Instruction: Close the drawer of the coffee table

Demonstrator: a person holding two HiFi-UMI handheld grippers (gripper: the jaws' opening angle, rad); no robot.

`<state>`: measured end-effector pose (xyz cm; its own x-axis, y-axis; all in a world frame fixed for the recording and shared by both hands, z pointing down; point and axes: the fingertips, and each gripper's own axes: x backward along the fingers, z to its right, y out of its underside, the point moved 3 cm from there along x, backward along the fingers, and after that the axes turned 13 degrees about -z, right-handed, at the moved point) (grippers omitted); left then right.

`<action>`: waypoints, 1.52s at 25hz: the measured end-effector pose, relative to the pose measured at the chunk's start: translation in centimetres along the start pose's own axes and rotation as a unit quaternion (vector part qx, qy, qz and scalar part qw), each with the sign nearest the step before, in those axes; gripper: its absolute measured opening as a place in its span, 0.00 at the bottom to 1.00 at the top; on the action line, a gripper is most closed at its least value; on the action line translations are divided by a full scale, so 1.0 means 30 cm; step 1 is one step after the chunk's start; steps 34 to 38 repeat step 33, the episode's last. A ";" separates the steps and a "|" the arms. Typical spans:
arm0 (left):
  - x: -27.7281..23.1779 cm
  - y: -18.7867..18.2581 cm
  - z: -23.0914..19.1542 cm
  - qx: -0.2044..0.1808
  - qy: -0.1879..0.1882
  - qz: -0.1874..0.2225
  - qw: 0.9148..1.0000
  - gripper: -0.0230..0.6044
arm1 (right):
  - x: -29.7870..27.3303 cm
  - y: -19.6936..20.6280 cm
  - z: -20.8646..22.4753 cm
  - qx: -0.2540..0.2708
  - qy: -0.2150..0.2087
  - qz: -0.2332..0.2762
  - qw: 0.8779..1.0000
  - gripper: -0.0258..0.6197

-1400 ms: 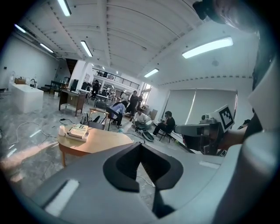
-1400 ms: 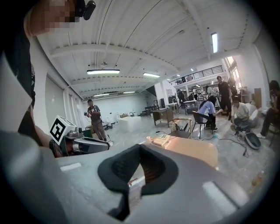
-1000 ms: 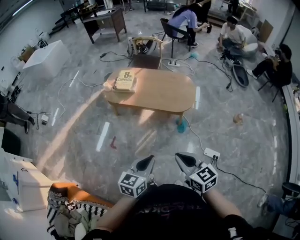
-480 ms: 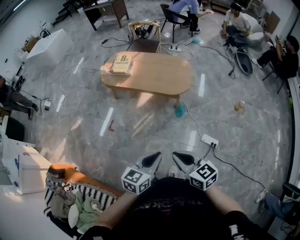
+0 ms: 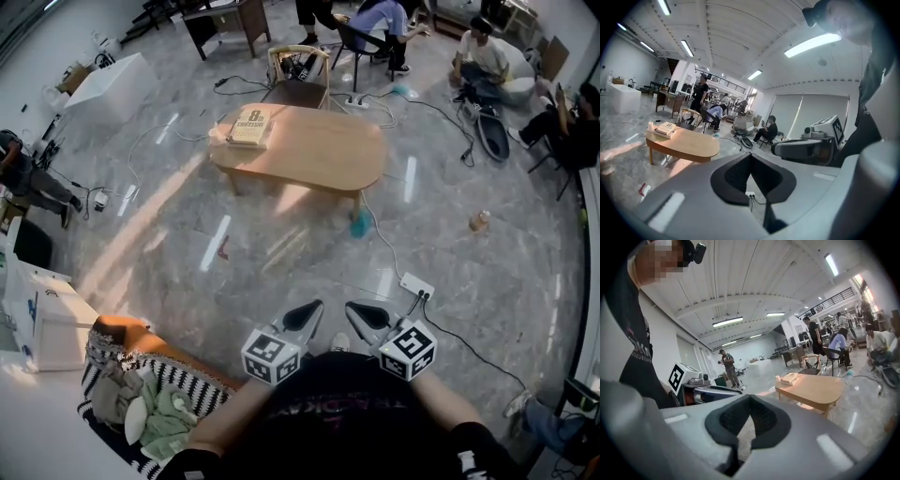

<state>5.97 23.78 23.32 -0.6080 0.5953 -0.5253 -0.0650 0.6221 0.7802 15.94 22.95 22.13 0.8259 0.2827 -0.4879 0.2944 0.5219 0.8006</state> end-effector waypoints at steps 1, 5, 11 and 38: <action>-0.001 0.000 0.007 0.000 0.001 0.000 1.000 0.05 | 0.006 0.001 -0.001 0.000 0.000 0.000 1.000 0.04; 0.000 0.012 0.021 -0.002 0.006 -0.001 1.000 0.04 | 0.016 0.017 -0.012 0.000 0.002 -0.001 1.000 0.04; -0.003 0.010 0.025 -0.012 0.009 -0.004 1.000 0.05 | 0.006 0.019 -0.009 -0.001 -0.001 -0.002 1.000 0.04; -0.025 0.012 0.011 -0.009 0.010 -0.010 1.000 0.04 | -0.014 0.027 0.008 -0.007 -0.006 -0.011 1.000 0.04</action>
